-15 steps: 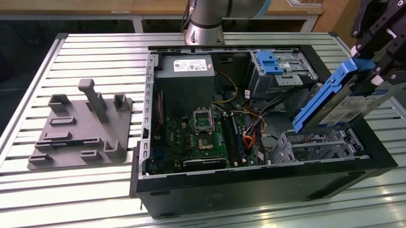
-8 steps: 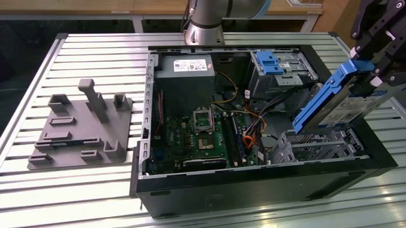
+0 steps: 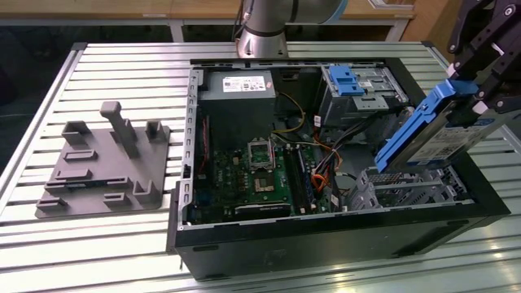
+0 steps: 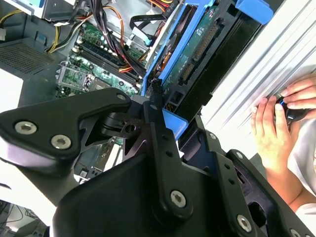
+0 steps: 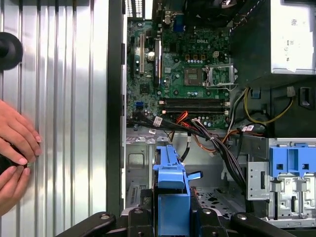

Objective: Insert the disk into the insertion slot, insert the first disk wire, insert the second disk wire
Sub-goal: 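Insert the disk into the insertion slot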

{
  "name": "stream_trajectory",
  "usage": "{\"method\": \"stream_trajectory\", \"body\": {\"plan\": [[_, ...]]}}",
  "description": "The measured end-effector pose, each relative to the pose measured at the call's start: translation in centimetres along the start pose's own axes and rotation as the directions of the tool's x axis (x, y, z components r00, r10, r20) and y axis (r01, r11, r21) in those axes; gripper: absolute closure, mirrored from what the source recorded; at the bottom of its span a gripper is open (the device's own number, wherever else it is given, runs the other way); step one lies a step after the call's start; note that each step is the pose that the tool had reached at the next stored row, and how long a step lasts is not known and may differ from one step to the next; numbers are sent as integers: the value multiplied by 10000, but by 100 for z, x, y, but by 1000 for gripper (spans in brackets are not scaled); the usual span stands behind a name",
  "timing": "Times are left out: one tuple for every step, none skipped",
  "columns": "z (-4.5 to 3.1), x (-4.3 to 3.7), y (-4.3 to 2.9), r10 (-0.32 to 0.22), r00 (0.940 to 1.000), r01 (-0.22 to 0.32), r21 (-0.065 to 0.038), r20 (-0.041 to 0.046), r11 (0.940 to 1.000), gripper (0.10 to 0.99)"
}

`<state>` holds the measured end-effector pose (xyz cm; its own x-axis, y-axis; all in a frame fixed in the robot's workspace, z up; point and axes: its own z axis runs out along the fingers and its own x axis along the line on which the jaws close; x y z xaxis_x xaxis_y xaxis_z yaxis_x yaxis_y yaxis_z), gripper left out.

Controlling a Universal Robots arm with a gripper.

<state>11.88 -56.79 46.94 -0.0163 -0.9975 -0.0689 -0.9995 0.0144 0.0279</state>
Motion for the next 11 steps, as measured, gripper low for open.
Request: {"method": "stream_trajectory", "body": {"plan": [[5, 0, 0, 0, 10000, 0, 0, 0, 10000, 722], [10, 1, 0, 0, 10000, 0, 0, 1, 10000, 722], [14, 1, 0, 0, 10000, 0, 0, 0, 10000, 722], [18, 1, -1, 0, 10000, 0, 0, 1, 10000, 722], [22, 2, -1, 0, 10000, 0, 0, 0, 10000, 722], [27, 2, -1, 0, 10000, 0, 0, 1, 10000, 722], [32, 2, -2, 0, 10000, 0, 0, 1, 10000, 722], [37, 3, -2, 0, 10000, 0, 0, 1, 10000, 722], [42, 3, -4, 0, 10000, 0, 0, 1, 10000, 722], [47, 3, -5, 0, 10000, 0, 0, 0, 10000, 722], [52, 4, -5, 0, 10000, 0, 0, 1, 10000, 722]]}}
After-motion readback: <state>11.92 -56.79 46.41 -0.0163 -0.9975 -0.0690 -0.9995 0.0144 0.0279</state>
